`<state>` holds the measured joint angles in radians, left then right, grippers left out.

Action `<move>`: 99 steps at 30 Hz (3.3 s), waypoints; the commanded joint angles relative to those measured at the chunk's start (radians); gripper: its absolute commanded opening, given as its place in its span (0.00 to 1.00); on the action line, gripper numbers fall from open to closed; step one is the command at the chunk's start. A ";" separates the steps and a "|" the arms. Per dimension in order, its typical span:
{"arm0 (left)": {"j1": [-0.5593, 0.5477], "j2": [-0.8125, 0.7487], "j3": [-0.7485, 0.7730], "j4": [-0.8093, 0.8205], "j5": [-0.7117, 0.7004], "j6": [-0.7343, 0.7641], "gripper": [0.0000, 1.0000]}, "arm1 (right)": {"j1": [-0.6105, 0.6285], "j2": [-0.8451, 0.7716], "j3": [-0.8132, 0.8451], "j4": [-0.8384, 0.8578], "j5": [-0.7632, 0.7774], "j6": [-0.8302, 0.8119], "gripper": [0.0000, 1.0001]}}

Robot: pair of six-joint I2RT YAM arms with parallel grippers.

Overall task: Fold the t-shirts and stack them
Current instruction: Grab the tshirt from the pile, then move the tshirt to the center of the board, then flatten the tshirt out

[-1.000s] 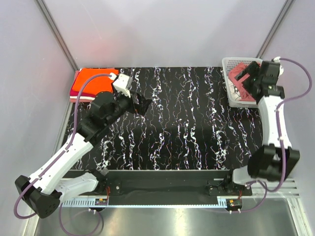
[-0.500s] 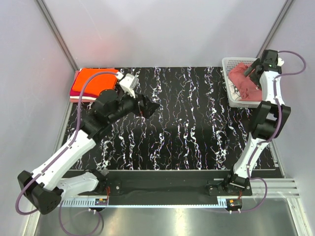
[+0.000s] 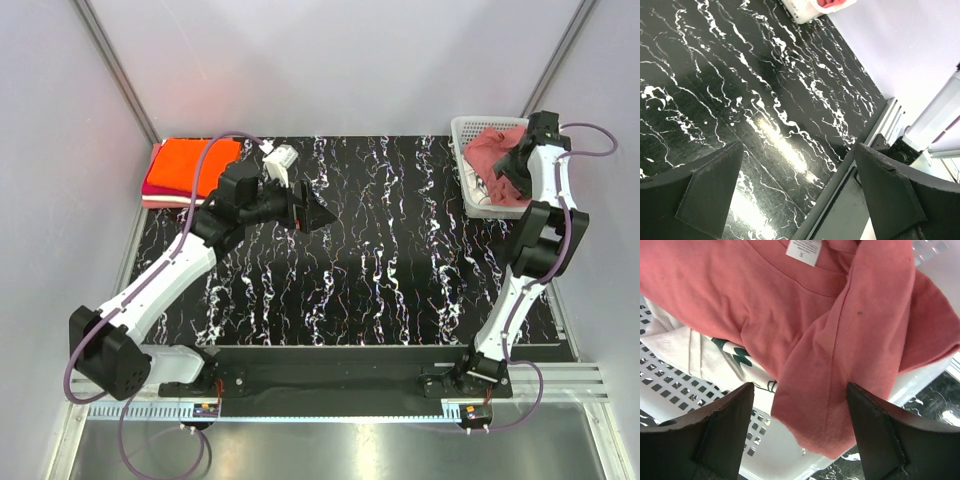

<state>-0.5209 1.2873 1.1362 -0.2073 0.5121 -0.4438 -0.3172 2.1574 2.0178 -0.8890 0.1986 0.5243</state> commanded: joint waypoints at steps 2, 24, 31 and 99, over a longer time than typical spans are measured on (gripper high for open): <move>-0.002 -0.051 0.020 0.046 0.023 -0.001 0.99 | -0.008 -0.088 -0.013 -0.057 0.012 0.026 0.83; -0.004 -0.056 0.014 0.054 0.020 0.016 0.99 | 0.001 -0.336 0.668 -0.088 -0.352 -0.004 0.00; -0.004 -0.065 0.013 0.054 0.010 0.016 0.99 | 0.035 -0.550 0.468 0.180 -0.864 0.221 0.00; 0.103 0.213 0.069 -0.311 -0.230 0.137 0.01 | 0.820 -0.786 -1.078 0.286 -0.012 0.068 0.56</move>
<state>-0.4709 1.4590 1.1450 -0.5163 0.1925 -0.3347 0.4408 1.3106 0.8669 -0.6235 0.0525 0.6315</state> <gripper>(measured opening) 0.013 0.564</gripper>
